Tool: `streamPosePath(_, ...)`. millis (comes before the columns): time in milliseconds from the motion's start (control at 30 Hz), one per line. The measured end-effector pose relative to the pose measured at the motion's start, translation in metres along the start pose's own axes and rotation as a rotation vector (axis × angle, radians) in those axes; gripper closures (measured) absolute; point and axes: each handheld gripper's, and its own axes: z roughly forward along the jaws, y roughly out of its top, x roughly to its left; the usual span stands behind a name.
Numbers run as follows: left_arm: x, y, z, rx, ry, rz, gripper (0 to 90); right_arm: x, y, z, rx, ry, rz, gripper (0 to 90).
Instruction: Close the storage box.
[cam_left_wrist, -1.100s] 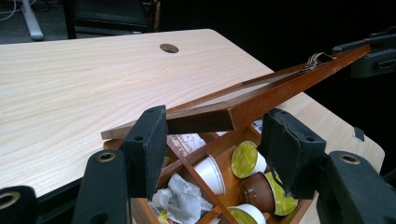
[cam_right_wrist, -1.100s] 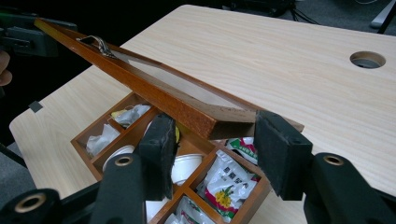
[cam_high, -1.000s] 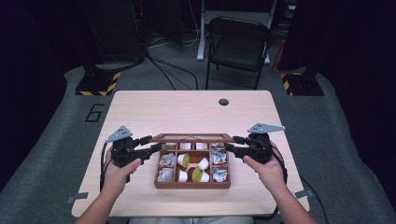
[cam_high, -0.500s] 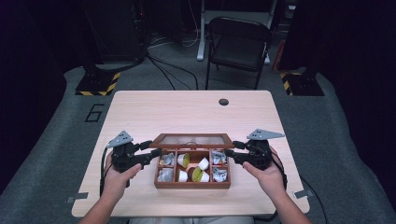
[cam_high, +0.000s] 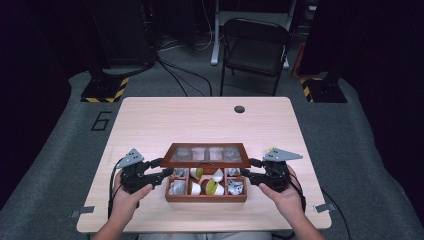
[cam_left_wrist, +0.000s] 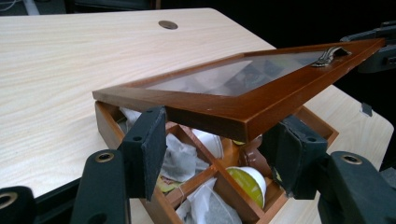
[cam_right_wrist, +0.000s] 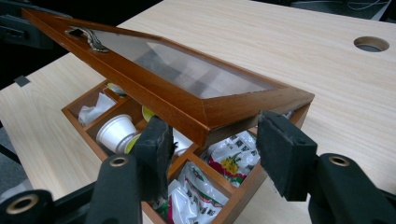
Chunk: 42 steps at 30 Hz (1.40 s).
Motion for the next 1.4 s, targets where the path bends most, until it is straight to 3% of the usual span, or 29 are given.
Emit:
streamPosePath(367,-0.003,-0.019,0.003,0.021,0.013,0.02,40.0,0.003,-0.022,0.005,-0.007,0.004,0.013,43.9)
streamPosePath(700,-0.006,-0.032,0.003,0.038,0.013,0.04,40.0,0.01,-0.036,0.008,-0.004,-0.035,-0.043,44.3)
streamPosePath(1200,-0.011,-0.046,0.006,0.084,0.028,0.059,40.0,0.013,-0.051,0.011,0.046,-0.025,-0.036,44.2)
streamPosePath(1400,-0.009,-0.054,0.008,0.111,0.016,0.039,40.1,0.013,-0.057,0.013,0.076,-0.019,-0.03,44.2)
